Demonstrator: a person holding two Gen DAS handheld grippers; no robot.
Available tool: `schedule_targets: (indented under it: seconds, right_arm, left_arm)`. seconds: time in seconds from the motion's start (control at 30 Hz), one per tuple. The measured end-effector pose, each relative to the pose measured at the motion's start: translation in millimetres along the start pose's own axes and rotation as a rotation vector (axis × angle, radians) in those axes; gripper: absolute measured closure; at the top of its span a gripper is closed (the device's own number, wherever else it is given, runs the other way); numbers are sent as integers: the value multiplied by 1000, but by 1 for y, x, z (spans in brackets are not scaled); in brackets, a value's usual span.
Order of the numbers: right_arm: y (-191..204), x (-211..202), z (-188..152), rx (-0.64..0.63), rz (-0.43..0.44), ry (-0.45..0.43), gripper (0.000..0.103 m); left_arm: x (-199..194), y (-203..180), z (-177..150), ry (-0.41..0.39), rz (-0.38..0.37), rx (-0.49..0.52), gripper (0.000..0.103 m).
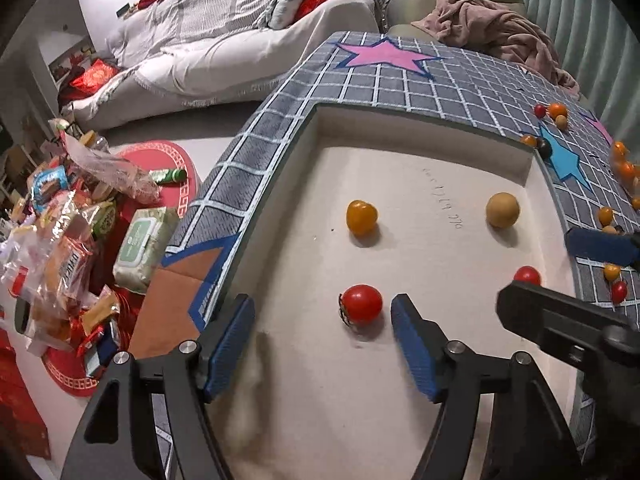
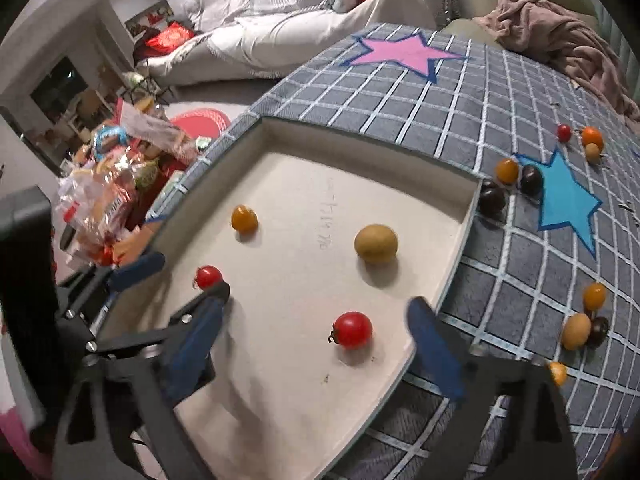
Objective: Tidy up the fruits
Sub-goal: 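Carry both red tomatoes over the tray and open both tools to release them, then move both open tools back toward the remaining tomatoes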
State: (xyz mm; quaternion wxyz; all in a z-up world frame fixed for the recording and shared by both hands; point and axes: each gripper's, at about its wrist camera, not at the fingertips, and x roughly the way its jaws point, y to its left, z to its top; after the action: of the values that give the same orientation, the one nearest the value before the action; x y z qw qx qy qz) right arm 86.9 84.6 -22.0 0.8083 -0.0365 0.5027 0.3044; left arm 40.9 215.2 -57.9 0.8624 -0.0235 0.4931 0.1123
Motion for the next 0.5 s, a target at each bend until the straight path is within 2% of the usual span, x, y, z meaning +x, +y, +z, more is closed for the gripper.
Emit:
schedule_targets:
  seconds: [0.2, 0.3, 0.5]
  right_arm:
    - [-15, -42, 0, 15, -22, -81, 0]
    - [-37, -61, -4, 74, -28, -97, 0]
    - [-93, -106, -16, 177, -102, -140, 0]
  left_arm:
    - [-24, -8, 6, -34, -30, 13, 31]
    - [-39, -19, 11, -52, -67, 25, 31]
    - [-71, -54, 22, -84, -177, 73, 31]
